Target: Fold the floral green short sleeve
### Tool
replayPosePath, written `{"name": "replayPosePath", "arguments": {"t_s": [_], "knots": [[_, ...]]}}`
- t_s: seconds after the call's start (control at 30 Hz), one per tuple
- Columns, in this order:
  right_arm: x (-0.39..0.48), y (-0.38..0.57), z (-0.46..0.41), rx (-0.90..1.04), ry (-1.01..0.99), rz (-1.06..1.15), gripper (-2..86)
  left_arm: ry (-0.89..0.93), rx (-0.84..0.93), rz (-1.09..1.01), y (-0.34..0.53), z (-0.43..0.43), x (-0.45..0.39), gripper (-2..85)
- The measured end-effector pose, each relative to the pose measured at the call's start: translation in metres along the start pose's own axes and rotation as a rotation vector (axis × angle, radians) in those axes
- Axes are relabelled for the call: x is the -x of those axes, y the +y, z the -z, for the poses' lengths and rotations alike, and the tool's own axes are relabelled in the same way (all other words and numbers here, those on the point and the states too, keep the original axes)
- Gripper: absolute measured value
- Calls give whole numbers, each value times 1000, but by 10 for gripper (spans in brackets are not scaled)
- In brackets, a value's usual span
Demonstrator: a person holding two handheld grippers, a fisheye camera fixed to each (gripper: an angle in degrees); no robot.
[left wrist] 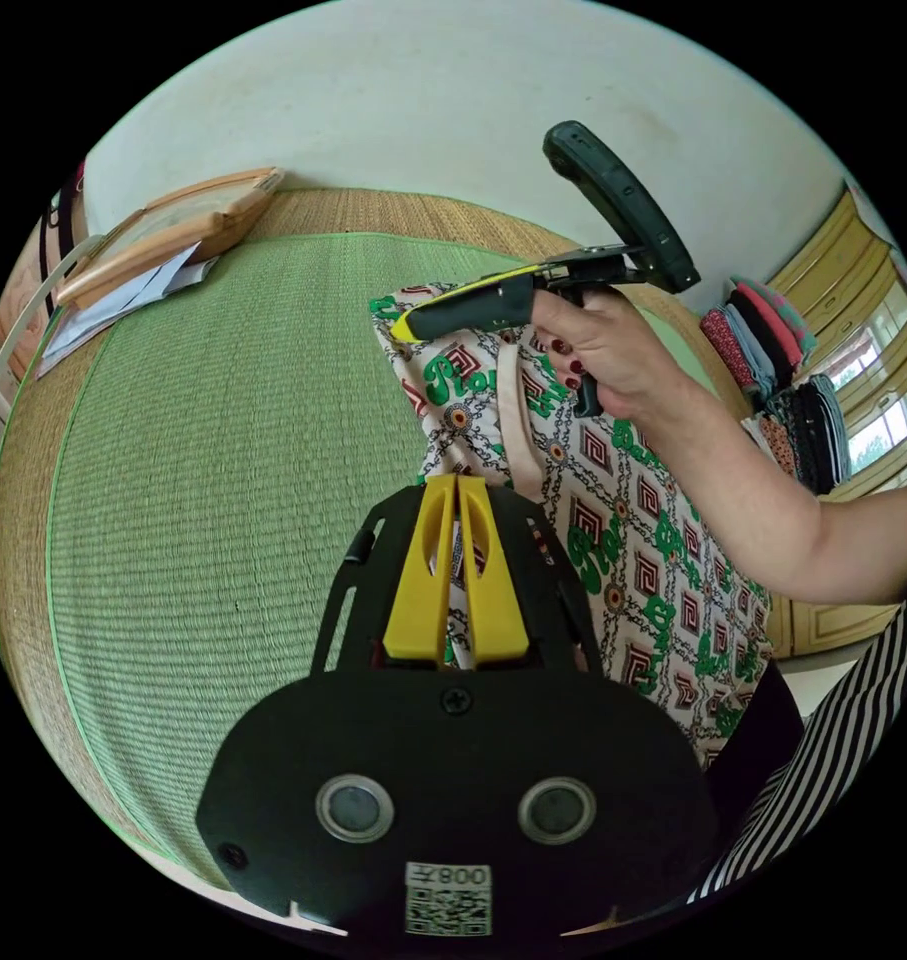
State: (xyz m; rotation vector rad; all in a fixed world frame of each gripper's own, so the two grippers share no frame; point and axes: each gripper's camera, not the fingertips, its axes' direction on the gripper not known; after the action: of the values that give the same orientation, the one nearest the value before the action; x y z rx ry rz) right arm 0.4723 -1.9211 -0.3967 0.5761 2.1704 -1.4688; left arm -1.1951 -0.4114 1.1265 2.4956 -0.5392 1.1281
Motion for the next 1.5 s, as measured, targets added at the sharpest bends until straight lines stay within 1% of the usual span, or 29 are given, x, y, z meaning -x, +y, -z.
{"name": "replayPosePath", "arguments": {"t_s": [0.2, 0.27, 0.4, 0.57, 0.7, 0.8, 0.9, 0.97, 1.03, 1.13, 1.3, 1.37, 1.5], "knots": [[1, 34, 17, 3, -74, -63, 2, 9, 18, -13, 14, -7, 5, 3], [3, 46, 29, -8, -64, -83, 2, 18, 10, 4, 20, -5, 9, 3], [3, 90, 81, -109, -83, -129, 1, 44, -34, 7, 33, 8, 12, 3], [5, 164, 145, -170, -130, -199, 1, 155, -57, 28, 61, 25, 20, 3], [20, 252, 193, -166, -159, -280, 0, 225, -63, 51, 88, 39, 26, 3], [34, 325, 223, -144, -202, -372, 0, 316, -55, 73, 113, 48, 33, 3], [49, 403, 256, -152, -222, -495, 0, 457, -35, 112, 143, 50, 42, 4], [57, 449, 275, -169, -236, -578, 0, 575, -30, 179, 171, 47, 53, 5], [69, 504, 299, -207, -276, -660, 1, 596, -27, 217, 193, 47, 59, 6], [84, 564, 326, -235, -287, -729, 1, 576, 12, 249, 229, 45, 63, 11], [101, 650, 361, -317, -309, -816, 3, 622, 92, 312, 287, 27, 71, 40], [106, 682, 370, -355, -328, -849, 6, 640, 117, 385, 319, 13, 79, 63], [112, 755, 373, -386, -375, -942, 18, 685, 137, 511, 366, -12, 92, 78]]}}
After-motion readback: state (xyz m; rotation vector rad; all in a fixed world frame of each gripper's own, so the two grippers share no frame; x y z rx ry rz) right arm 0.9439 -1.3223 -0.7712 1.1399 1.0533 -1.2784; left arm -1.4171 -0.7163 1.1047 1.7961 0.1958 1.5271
